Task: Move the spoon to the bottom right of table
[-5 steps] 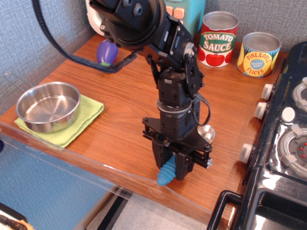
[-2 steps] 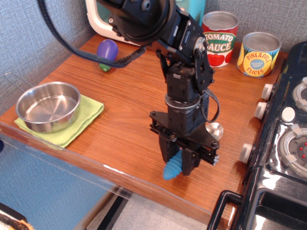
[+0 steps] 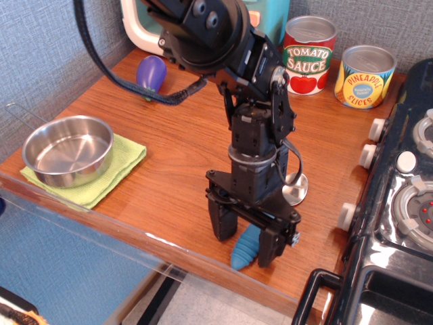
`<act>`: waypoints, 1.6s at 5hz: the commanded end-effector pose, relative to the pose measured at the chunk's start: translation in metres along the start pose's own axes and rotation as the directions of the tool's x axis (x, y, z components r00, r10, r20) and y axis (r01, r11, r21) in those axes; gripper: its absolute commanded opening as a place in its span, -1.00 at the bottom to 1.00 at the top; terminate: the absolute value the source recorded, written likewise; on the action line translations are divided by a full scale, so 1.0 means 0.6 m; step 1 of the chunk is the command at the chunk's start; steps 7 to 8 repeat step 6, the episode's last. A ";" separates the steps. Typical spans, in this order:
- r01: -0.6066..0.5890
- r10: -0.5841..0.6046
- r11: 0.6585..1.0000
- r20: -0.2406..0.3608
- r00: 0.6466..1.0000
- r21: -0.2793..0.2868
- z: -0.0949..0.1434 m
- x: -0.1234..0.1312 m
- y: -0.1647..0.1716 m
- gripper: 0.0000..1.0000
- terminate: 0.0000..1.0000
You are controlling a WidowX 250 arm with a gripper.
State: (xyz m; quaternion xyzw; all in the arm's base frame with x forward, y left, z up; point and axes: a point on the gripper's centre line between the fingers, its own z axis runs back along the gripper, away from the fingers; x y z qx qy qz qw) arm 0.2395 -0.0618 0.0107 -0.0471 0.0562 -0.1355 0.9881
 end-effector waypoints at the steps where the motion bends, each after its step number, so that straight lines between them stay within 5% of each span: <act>1: 0.181 -0.208 0.963 0.126 0.970 0.198 0.170 -0.073 0.016 1.00 -1.00; 2: 0.165 -0.198 0.962 0.140 0.970 0.217 0.228 -0.114 0.034 1.00 -1.00; 5: 0.034 -0.048 0.985 0.075 0.996 0.171 0.206 -0.164 0.106 1.00 -1.00; 6: 0.034 -0.048 0.985 0.075 0.996 0.171 0.206 -0.164 0.106 1.00 1.00; 8: 0.034 -0.048 0.985 0.075 0.996 0.171 0.206 -0.164 0.106 1.00 1.00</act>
